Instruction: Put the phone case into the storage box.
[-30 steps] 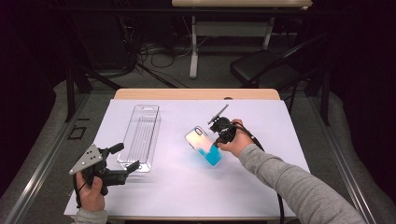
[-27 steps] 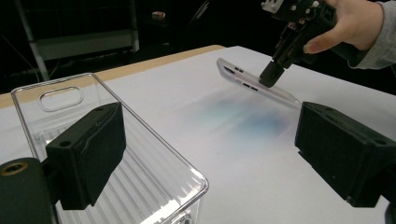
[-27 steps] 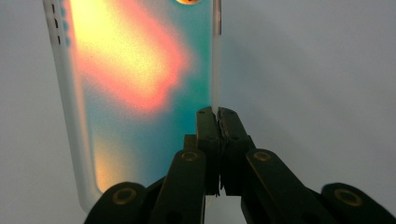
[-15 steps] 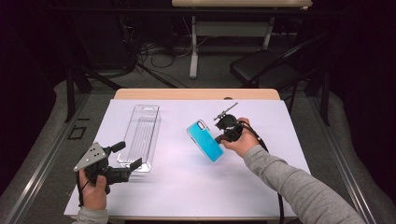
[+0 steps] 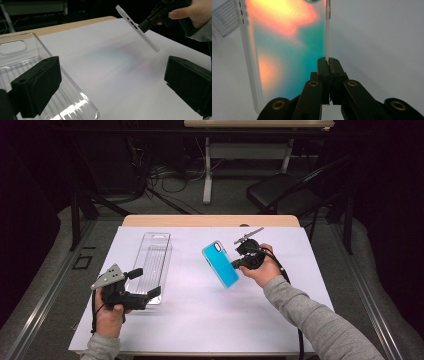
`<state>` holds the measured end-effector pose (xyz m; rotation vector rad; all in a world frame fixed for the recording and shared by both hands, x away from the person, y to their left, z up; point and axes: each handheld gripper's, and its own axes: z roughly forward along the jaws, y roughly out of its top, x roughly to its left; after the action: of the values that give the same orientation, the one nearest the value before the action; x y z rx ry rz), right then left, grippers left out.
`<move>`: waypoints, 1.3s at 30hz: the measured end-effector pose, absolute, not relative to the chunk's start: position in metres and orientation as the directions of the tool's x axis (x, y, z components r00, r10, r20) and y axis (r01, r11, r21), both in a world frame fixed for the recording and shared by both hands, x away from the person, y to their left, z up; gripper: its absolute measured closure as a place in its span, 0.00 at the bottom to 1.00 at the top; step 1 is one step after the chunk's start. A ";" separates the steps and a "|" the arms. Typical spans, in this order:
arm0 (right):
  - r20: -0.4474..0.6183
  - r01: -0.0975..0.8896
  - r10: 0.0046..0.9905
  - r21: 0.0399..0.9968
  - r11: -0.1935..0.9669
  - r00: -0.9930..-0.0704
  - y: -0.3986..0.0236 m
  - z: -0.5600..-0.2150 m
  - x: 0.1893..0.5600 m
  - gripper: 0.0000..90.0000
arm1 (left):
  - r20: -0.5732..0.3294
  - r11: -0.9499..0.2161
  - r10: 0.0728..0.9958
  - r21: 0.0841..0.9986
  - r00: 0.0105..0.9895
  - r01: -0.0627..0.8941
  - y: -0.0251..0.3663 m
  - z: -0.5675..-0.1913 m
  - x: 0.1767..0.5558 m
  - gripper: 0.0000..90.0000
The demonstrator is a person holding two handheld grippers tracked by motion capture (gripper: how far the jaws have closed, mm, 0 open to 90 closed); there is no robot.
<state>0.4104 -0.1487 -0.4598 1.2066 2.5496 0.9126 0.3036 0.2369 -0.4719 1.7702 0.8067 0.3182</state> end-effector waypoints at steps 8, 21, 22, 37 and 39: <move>0.089 0.622 0.750 0.628 0.468 -0.655 -0.152 -0.454 0.407 0.99 | -0.171 -0.179 0.675 0.906 0.717 0.384 0.223 -0.462 0.317 0.00; 0.084 0.588 0.766 0.695 0.413 -0.637 -0.158 -0.446 0.404 0.99 | -0.192 -0.158 0.677 0.905 0.711 0.395 0.200 -0.449 0.338 0.01; 0.081 0.579 0.768 0.708 0.404 -0.636 -0.159 -0.445 0.404 0.99 | -0.198 -0.154 0.677 0.904 0.709 0.400 0.196 -0.447 0.342 0.01; 0.093 0.530 0.776 0.780 0.332 -0.623 -0.161 -0.441 0.399 0.99 | -0.205 -0.149 0.671 0.904 0.713 0.401 0.174 -0.439 0.361 0.02; 0.096 0.528 0.777 0.784 0.326 -0.623 -0.161 -0.441 0.399 0.99 | -0.206 -0.149 0.670 0.904 0.713 0.402 0.172 -0.439 0.362 0.03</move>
<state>0.3988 -0.1611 -0.4407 1.1704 2.2985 1.1879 0.3620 0.1717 -0.4387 1.7739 0.8498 0.2922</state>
